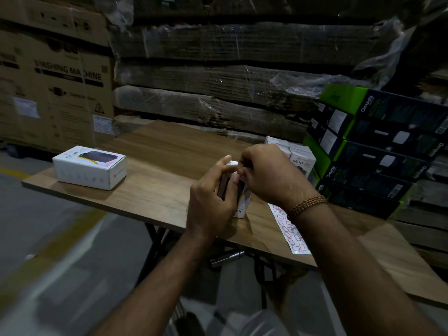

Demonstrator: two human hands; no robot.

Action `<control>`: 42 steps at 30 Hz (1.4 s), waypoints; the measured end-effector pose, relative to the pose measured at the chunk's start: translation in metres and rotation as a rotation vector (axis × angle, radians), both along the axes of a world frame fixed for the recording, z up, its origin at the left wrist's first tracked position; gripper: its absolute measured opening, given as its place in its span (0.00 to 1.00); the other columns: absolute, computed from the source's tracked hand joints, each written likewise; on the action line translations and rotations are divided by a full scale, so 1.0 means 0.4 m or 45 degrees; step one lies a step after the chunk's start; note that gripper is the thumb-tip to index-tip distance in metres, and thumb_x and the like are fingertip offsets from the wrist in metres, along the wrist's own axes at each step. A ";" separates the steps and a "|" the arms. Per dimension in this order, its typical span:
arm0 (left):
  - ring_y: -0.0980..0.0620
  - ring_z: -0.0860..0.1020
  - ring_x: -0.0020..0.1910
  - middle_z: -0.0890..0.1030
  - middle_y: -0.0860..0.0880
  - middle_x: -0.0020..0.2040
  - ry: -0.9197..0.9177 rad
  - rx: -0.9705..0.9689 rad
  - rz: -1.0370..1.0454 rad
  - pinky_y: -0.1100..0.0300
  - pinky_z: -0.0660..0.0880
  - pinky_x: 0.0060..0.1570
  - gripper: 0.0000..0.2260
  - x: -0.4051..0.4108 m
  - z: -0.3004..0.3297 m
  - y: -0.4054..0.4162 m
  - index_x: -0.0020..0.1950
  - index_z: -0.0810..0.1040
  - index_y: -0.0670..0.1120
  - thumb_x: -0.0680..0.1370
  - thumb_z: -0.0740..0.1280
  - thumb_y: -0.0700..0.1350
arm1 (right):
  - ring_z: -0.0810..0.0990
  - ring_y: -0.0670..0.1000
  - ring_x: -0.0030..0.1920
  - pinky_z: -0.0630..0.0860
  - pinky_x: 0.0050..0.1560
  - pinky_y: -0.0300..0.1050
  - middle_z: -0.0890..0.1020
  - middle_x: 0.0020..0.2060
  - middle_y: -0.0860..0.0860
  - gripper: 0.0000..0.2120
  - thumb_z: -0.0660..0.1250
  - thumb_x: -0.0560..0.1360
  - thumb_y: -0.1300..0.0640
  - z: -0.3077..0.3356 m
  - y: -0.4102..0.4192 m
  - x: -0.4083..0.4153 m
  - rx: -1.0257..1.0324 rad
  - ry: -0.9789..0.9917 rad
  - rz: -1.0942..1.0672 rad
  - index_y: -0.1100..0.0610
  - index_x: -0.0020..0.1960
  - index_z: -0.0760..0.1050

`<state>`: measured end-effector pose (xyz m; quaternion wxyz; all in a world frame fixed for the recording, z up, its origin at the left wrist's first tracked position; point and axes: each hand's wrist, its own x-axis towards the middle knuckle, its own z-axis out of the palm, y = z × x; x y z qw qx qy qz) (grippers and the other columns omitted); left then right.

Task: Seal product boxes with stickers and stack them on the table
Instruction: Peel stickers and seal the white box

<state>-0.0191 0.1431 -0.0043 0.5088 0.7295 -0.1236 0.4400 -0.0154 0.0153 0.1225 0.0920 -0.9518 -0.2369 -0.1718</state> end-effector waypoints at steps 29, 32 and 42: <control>0.62 0.83 0.63 0.85 0.52 0.66 0.027 -0.209 -0.067 0.60 0.83 0.59 0.19 -0.007 0.021 -0.001 0.66 0.76 0.44 0.78 0.79 0.42 | 0.80 0.44 0.47 0.77 0.46 0.43 0.82 0.46 0.42 0.14 0.77 0.76 0.57 -0.045 -0.024 0.029 0.357 -0.043 0.063 0.47 0.57 0.77; 0.61 0.82 0.64 0.84 0.52 0.66 0.022 -0.198 -0.057 0.59 0.83 0.60 0.20 -0.005 0.019 -0.001 0.66 0.76 0.44 0.78 0.79 0.42 | 0.77 0.42 0.46 0.71 0.45 0.39 0.79 0.48 0.40 0.09 0.76 0.76 0.59 -0.075 -0.034 0.019 0.343 -0.203 0.120 0.47 0.50 0.80; 0.61 0.82 0.65 0.84 0.50 0.67 0.024 -0.201 -0.052 0.64 0.81 0.60 0.21 -0.012 0.023 -0.002 0.68 0.75 0.43 0.78 0.78 0.41 | 0.81 0.46 0.52 0.77 0.48 0.39 0.84 0.52 0.48 0.06 0.77 0.76 0.60 -0.114 -0.045 0.017 0.390 -0.332 0.162 0.52 0.51 0.87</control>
